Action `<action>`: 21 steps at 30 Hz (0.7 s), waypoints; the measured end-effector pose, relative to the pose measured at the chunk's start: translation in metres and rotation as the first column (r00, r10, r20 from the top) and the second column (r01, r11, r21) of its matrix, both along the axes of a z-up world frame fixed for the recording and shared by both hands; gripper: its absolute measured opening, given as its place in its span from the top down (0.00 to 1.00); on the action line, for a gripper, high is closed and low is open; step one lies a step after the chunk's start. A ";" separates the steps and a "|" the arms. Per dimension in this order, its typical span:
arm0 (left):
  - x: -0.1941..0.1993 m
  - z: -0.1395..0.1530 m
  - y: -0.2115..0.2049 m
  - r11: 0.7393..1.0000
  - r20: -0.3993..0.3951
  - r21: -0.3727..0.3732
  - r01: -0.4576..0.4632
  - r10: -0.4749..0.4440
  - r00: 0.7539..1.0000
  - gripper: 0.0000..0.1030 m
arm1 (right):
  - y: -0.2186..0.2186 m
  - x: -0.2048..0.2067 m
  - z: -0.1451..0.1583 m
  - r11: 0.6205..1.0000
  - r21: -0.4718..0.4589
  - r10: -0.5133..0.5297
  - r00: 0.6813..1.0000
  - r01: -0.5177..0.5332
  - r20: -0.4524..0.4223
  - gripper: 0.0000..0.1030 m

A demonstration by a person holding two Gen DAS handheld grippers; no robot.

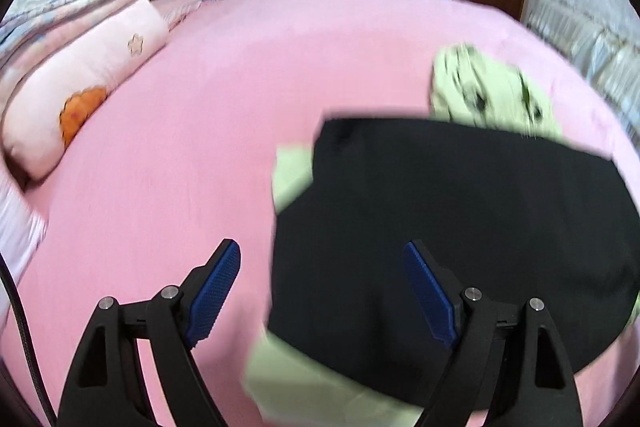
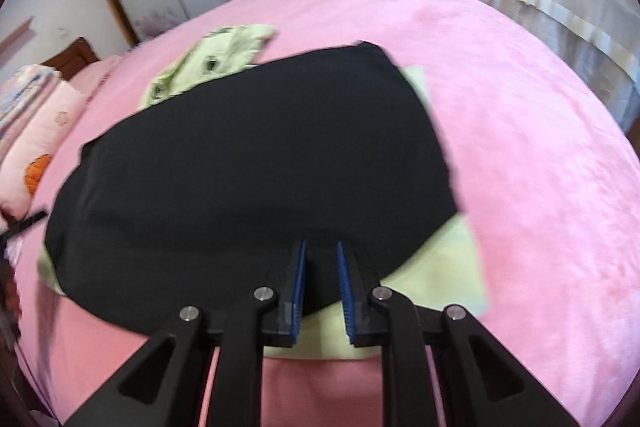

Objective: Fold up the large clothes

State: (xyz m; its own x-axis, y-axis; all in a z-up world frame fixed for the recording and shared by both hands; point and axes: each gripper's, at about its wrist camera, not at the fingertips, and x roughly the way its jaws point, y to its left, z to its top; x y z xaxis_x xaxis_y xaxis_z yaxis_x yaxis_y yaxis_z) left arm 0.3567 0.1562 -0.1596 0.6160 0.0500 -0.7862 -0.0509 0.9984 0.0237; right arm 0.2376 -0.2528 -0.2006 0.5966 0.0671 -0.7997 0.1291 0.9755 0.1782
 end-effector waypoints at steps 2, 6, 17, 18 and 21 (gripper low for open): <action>0.026 0.001 0.008 1.000 -0.014 -0.004 0.014 -0.014 1.000 0.20 | 0.014 0.013 -0.001 0.999 -0.004 0.042 0.999 -0.042 0.010 0.85; 0.086 -0.014 0.028 0.997 -0.078 -0.071 0.002 -0.008 0.997 0.38 | 0.051 0.036 0.000 0.991 0.019 0.129 0.991 -0.129 0.028 0.85; 0.148 -0.067 0.036 0.998 -0.152 -0.031 0.056 -0.060 0.986 0.40 | 0.138 0.113 0.017 0.955 -0.009 0.296 0.948 -0.297 0.114 0.85; 0.149 -0.070 0.037 0.997 -0.155 -0.044 0.066 -0.072 0.985 0.54 | 0.145 0.116 0.017 0.952 -0.020 0.307 0.945 -0.306 0.116 0.85; 0.151 -0.067 0.026 0.989 -0.149 -0.043 0.142 -0.146 0.978 0.89 | 0.153 0.118 0.007 0.945 -0.047 0.326 0.941 -0.323 0.095 0.85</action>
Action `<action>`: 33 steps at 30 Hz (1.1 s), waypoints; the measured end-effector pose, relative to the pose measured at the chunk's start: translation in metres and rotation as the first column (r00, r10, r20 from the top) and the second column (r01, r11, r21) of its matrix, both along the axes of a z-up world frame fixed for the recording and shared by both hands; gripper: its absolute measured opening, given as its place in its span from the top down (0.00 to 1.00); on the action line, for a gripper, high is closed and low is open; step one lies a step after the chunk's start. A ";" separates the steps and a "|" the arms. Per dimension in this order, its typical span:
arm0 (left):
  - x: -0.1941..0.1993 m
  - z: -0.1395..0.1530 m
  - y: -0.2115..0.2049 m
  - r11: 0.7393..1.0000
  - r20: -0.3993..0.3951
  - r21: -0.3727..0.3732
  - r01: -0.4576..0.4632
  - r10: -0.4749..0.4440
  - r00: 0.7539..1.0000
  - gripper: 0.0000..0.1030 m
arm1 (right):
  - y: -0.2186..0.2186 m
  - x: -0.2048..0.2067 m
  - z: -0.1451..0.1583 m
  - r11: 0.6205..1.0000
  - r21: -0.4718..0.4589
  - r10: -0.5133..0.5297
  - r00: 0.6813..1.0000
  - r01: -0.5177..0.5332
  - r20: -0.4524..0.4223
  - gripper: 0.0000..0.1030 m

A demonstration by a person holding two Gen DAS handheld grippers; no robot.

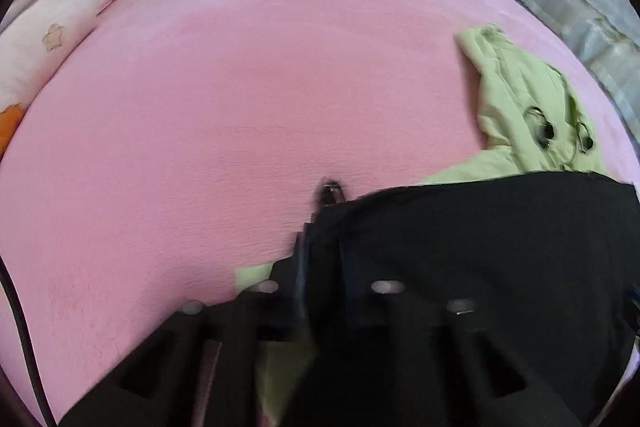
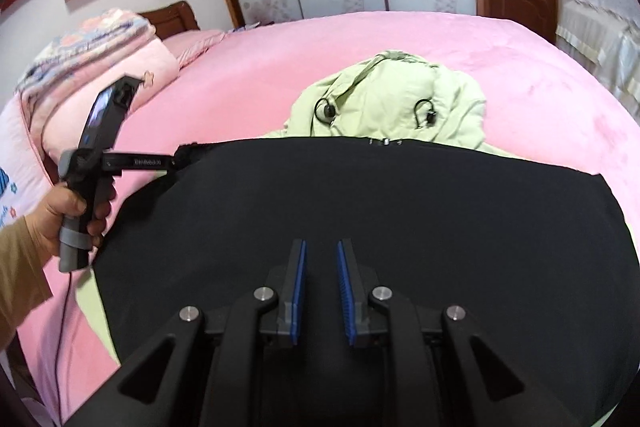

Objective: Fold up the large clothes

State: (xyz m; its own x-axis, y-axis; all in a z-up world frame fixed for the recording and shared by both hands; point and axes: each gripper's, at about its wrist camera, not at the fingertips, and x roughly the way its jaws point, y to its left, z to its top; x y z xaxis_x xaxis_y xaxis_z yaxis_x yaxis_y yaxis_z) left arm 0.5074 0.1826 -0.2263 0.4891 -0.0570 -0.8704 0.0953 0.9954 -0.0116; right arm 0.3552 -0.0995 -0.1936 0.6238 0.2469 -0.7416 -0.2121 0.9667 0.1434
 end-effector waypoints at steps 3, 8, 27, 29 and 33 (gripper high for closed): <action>-0.004 0.020 -0.025 0.967 0.054 0.221 0.126 -0.141 0.989 0.91 | -0.002 0.008 -0.010 1.000 -0.027 -0.006 1.000 0.006 -0.015 0.85; 0.007 0.004 -0.026 0.924 0.010 0.329 0.196 -0.211 0.977 0.86 | -0.006 0.006 -0.023 0.998 -0.050 -0.026 1.000 0.026 -0.011 0.85; -0.062 -0.016 -0.030 0.986 0.114 0.003 -0.167 0.166 0.980 0.59 | 0.034 0.063 -0.014 0.999 -0.035 0.001 0.998 -0.003 -0.059 0.85; -0.065 -0.019 -0.029 0.981 0.134 0.011 -0.192 0.189 0.973 0.59 | 0.016 0.077 -0.020 0.997 -0.063 -0.045 0.997 0.041 -0.060 0.86; -0.071 -0.021 -0.025 0.971 0.141 0.086 -0.222 0.208 0.968 0.52 | -0.060 0.089 -0.026 0.959 -0.188 -0.227 0.973 0.214 -0.050 0.88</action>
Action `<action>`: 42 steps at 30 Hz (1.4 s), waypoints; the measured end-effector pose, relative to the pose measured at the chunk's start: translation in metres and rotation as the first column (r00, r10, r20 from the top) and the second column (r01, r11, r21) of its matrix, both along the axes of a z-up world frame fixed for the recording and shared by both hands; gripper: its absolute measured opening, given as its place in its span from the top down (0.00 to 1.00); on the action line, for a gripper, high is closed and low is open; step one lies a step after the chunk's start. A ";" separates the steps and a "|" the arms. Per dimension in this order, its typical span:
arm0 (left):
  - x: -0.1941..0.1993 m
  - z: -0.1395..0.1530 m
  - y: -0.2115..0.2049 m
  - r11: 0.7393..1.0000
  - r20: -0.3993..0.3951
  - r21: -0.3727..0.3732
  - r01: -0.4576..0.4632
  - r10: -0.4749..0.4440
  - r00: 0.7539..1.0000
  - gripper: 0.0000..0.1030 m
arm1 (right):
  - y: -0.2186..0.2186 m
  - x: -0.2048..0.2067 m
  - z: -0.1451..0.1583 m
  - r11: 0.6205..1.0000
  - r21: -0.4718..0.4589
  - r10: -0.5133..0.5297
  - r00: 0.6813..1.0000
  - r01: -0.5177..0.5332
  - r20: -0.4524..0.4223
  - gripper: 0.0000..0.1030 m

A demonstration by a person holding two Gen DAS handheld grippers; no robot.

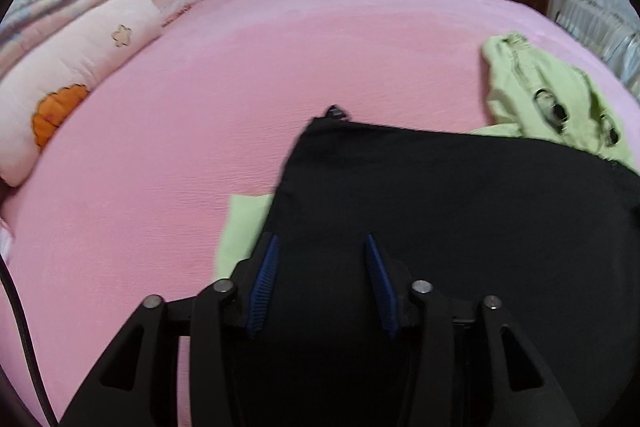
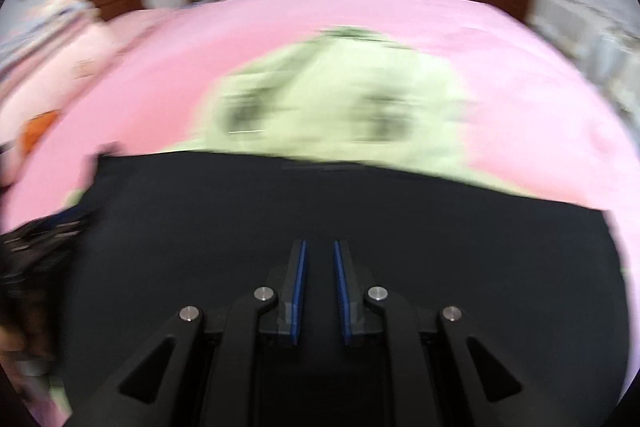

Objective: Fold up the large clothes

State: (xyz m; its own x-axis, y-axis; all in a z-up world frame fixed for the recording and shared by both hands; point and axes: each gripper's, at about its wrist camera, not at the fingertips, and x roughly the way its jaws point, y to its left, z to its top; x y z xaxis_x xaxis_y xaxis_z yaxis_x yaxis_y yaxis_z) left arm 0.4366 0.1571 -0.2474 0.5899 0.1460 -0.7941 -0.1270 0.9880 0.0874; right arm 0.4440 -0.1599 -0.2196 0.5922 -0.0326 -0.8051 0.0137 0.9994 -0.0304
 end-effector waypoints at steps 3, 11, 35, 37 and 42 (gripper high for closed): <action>0.000 -0.001 0.008 1.000 -0.006 0.007 -0.023 0.023 1.000 0.41 | -0.063 -0.007 -0.003 0.992 -0.033 -0.123 0.992 0.123 -0.008 0.88; -0.006 0.017 0.007 0.999 -0.058 0.035 -0.030 0.032 0.998 0.40 | -0.104 -0.031 0.013 0.982 0.046 -0.184 0.982 0.186 -0.036 0.85; 0.041 0.195 -0.141 0.962 0.046 0.022 0.271 -0.271 0.961 0.02 | -0.063 0.009 0.171 0.979 0.202 0.016 0.992 -0.041 0.124 0.55; 0.072 0.187 -0.147 0.967 0.040 0.045 0.251 -0.253 0.967 0.02 | -0.065 0.045 0.160 0.977 0.214 -0.005 0.996 -0.014 0.087 0.55; 0.136 0.141 -0.145 0.979 -0.009 0.053 0.199 -0.198 0.980 0.02 | -0.079 0.121 0.112 0.957 0.275 -0.094 0.996 0.093 -0.011 0.55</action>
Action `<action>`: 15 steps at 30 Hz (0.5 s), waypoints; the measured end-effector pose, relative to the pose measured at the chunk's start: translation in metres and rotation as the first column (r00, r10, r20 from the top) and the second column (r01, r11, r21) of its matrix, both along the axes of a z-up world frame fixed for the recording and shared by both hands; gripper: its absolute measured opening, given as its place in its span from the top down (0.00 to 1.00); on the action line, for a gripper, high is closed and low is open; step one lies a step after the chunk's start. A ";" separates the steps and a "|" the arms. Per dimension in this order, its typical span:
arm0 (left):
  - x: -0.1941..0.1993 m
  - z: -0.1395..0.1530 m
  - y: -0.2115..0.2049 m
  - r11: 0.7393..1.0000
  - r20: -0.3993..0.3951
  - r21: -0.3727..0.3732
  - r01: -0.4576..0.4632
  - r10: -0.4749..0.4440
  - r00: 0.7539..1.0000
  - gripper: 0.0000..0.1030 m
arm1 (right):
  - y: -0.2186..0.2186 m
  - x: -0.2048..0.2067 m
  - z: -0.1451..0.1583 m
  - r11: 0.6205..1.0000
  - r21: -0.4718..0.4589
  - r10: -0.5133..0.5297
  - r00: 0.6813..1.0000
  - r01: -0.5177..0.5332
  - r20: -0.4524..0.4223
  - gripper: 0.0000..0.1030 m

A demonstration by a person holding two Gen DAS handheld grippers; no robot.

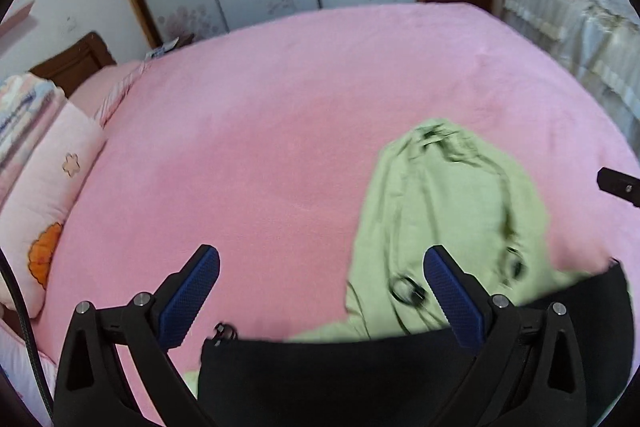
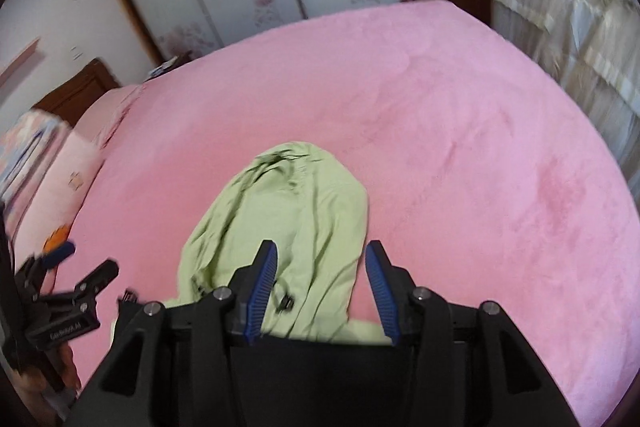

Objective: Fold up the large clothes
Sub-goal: 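Release the black fabric and move both grippers to the green hood, then grasp the green hood with both grippers and fold it over the black body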

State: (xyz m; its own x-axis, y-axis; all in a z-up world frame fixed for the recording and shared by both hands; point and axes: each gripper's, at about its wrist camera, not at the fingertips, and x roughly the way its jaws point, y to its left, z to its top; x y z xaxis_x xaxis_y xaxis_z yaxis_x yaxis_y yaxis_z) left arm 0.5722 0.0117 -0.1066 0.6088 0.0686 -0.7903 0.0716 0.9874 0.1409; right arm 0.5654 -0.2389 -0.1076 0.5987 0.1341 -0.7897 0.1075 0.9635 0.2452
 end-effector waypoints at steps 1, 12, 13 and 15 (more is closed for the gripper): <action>0.011 -0.013 0.003 1.000 -0.012 -0.006 -0.007 0.007 1.000 0.02 | -0.002 0.010 -0.009 1.000 0.015 -0.010 1.000 0.010 -0.016 0.55; 0.084 -0.122 0.008 0.990 -0.177 -0.119 -0.077 0.055 0.983 0.03 | -0.020 0.091 -0.099 0.986 0.131 -0.088 0.989 0.104 -0.123 0.55; 0.087 -0.126 0.007 0.985 -0.185 -0.159 -0.073 0.043 0.982 0.13 | -0.021 0.096 -0.107 0.982 0.156 -0.087 0.987 0.108 -0.136 0.55; 0.088 -0.129 0.007 0.963 -0.188 -0.265 -0.059 0.009 0.982 0.60 | -0.018 0.100 -0.117 0.977 0.183 -0.083 0.989 0.106 -0.126 0.55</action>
State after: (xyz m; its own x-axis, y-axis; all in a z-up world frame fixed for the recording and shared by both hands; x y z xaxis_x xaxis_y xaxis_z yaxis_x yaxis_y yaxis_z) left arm 0.6599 0.0188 -0.2355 0.4528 -0.1428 -0.8801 0.0368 0.9892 -0.1415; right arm 0.6652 -0.2566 -0.2245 0.5205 0.2350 -0.8209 0.2346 0.8850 0.4021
